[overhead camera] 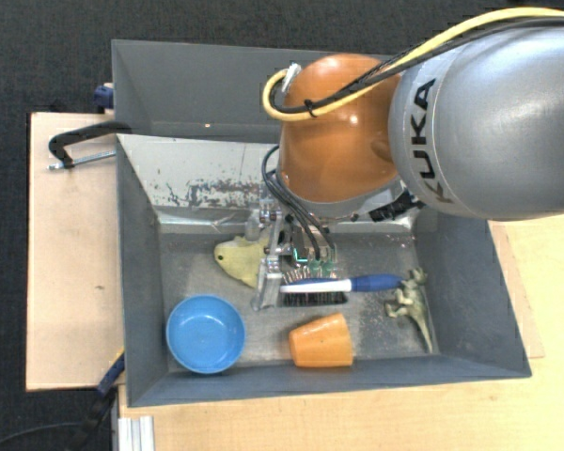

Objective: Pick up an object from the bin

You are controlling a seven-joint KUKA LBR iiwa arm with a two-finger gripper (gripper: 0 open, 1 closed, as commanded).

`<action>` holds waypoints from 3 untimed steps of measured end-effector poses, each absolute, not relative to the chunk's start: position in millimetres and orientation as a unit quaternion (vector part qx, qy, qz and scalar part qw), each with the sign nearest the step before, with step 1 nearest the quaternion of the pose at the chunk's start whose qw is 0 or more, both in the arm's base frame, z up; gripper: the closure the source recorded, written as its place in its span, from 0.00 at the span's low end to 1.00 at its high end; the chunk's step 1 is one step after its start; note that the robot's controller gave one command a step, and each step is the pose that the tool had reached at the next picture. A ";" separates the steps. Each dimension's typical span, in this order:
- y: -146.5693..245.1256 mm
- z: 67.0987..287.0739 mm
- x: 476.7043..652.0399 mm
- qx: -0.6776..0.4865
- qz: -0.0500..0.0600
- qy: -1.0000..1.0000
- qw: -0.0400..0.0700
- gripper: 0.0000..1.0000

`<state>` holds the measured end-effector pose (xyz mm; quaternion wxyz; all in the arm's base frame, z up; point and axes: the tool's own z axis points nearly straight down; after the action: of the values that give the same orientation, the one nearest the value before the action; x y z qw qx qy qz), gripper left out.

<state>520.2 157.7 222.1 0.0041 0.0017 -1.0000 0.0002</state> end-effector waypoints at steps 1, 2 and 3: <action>66.5 66.6 521.8 -0.074 0.001 -0.997 0.003 0.00; 41.4 74.3 568.4 -0.115 -0.001 -0.993 -0.003 0.00; 44.9 74.8 567.9 -0.113 -0.003 -0.994 -0.003 1.00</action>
Offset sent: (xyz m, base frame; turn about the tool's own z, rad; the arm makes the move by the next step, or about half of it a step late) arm 0.0025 -0.0896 -0.1521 0.1474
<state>567.9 44.9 74.8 -0.0032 -0.1128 -0.9936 -0.0030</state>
